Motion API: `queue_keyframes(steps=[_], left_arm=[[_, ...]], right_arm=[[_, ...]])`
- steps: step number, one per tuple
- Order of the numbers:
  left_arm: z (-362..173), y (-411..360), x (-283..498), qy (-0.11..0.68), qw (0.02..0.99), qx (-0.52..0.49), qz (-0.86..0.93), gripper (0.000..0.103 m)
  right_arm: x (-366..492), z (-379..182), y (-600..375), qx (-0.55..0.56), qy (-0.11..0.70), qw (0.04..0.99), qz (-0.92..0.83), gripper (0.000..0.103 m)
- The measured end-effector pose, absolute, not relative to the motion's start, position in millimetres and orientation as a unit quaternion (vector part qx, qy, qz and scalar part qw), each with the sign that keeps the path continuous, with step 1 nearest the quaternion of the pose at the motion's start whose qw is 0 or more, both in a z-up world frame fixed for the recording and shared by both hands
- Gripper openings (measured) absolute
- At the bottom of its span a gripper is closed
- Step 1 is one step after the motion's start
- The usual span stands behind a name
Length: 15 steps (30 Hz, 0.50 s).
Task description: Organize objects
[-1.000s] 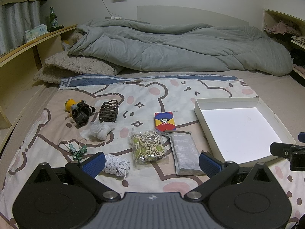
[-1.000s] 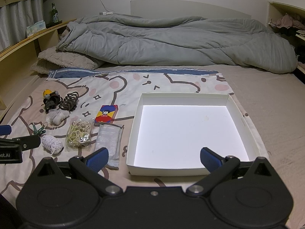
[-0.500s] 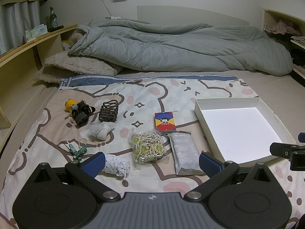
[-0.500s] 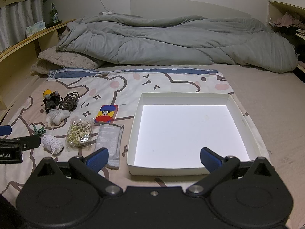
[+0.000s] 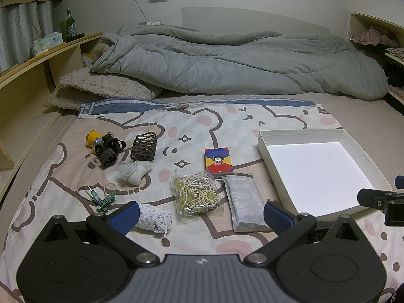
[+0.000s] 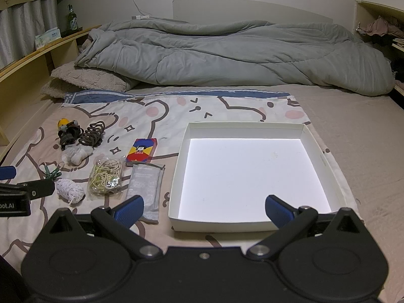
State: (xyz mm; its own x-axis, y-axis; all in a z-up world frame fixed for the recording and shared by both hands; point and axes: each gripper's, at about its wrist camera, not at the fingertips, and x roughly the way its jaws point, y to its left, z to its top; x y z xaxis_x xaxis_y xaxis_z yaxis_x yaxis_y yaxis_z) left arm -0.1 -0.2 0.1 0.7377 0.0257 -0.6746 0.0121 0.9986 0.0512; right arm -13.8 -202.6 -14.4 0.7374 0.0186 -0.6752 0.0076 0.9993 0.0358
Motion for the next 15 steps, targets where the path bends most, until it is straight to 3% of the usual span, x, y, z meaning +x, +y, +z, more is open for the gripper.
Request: queue_keyframes(steps=[15], left_arm=[[0.1,-0.2,-0.1,0.362,0.932,0.027,0.003,0.103]], right_arm=[[-14.8,-14.8,-201.4,0.02,0.363,0.931,0.002,0.103]])
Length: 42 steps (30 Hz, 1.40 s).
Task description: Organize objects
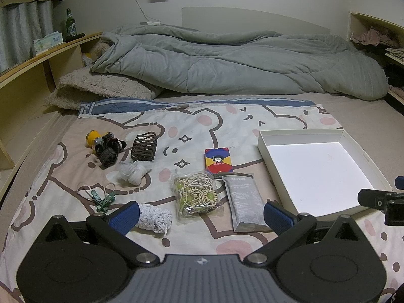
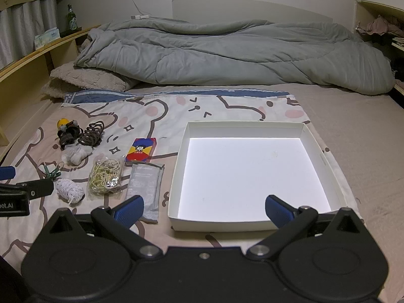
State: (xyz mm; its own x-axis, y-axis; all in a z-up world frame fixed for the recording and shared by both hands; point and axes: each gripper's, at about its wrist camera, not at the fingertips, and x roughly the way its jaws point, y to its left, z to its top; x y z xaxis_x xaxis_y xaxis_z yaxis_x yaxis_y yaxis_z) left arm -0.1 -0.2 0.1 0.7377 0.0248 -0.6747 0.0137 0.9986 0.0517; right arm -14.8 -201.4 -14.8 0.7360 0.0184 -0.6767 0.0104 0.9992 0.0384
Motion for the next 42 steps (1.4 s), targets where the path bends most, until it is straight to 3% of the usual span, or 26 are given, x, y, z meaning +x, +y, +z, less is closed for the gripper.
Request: queue_keyframes(steps=[15,35,42], left_arm=[[-2.9,4.9,3.4,0.36,0.933,0.018,0.008,0.103],[40.9,47.9,42.3,0.279,0.957,0.056,0.049,0.103],[37.2,65.6,78.1,0.277,0.958,0.048,0.061,0.103]], right_arm=[[-11.7,-15.6,-204.7,0.028,0.364,0.931,-0.002,0.103],[43.2,23.9,-182.3,0.045,0.326,0.943,0.047,0.103],[90.2,28.3,-164.6,0.07,0.333,0.937,0.074,0.092]])
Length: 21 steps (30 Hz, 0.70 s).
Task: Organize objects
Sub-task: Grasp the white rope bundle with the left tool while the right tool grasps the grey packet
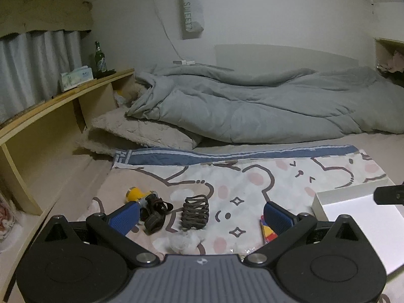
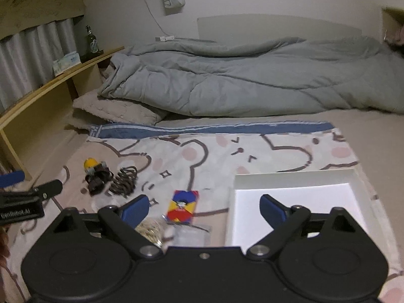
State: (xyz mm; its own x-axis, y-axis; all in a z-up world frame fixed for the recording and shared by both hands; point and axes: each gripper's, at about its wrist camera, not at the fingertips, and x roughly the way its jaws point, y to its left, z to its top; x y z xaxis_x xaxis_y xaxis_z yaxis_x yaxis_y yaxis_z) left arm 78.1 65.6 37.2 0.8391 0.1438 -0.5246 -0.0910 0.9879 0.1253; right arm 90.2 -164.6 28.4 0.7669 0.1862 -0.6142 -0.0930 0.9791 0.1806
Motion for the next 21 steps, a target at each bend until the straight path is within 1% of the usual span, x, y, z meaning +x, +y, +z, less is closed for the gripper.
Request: queue_keyframes(steps=[5,7,10,13,21], left_arm=[[16.2,77.6,91.5,0.29,0.955,0.04,0.052,0.102],[3.0,83.2,94.7,0.307,0.95,0.036,0.043,0.102],[-19.9,91.5,100.1,0.343,0.938,0.052,0.018,0.099],[-41.6,100.0,104.0,0.374,0.924,0.073,0.004,0.097],[-83.7,115.4,108.4,0.446,0.889,0.087,-0.059,0.095]], right_arm=[[120.8,8.9,-158.6,0.103,0.359,0.923,0.092,0.081],[129.9,-4.7,-157.2,0.118,0.376,0.914,0.101,0.072],[141.8,-26.1,-151.8,0.128,0.411,0.895,0.114,0.063],[149.3,-45.2,-143.2,0.12,0.445,0.879,0.121,0.06],[173.9,-99.0,-120.1,0.123,0.53,0.833,0.101,0.06]])
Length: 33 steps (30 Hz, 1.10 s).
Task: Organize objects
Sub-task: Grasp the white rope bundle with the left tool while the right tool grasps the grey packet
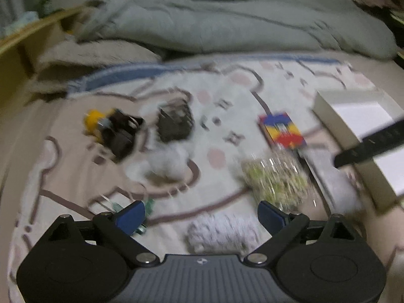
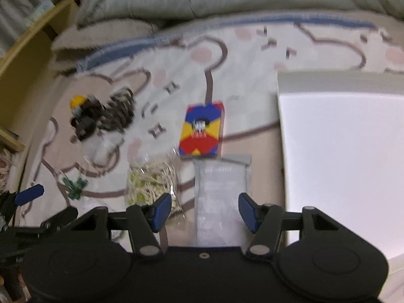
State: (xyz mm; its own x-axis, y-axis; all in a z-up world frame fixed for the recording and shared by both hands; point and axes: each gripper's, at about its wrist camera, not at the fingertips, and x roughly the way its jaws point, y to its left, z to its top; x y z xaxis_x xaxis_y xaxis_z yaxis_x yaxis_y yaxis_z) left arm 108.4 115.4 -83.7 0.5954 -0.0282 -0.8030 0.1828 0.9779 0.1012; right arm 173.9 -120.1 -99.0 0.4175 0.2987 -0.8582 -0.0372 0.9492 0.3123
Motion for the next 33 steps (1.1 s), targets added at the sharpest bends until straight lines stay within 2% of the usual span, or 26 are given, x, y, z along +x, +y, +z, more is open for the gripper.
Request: queue_keyframes(steps=[9,12,20,25,27,29,33], left_arm=[[-117.1,110.4,111.5,0.486,0.856,0.139,-0.113,0.096],[-125.3,110.9,116.9,0.494,0.85,0.141,-0.114,0.096],[-137.0,111.4,131.7,0.513,0.843,0.11,-0.122,0.096],[-141.6,108.8,138.6,0.53,0.836,0.075,-0.121,0.096],[-143.6,105.3,139.8,0.534,0.833,0.086,-0.115,0.094],[-145.6,104.9,141.2,0.543,0.827,0.095,-0.109,0.08],[-140.8,109.4,140.5,0.548,0.825,0.089,-0.109,0.077]], right_arm=[[192.5,-131.2,-89.6,0.058,0.587,0.804,0.075,0.062],[194.6,-136.2,-83.3,0.02,0.589,0.806,0.062,0.067],[196.7,-155.1,-83.1,-0.01,0.611,0.788,0.068,0.069],[190.3,-154.6,-78.1,-0.017,0.614,0.784,0.087,0.058],[189.0,-152.7,-78.8,-0.008,0.614,0.784,0.091,0.057],[187.0,-150.4,-79.7,-0.008,0.61,0.787,0.093,0.056],[184.5,-141.5,-82.8,-0.01,0.597,0.797,0.091,0.056]])
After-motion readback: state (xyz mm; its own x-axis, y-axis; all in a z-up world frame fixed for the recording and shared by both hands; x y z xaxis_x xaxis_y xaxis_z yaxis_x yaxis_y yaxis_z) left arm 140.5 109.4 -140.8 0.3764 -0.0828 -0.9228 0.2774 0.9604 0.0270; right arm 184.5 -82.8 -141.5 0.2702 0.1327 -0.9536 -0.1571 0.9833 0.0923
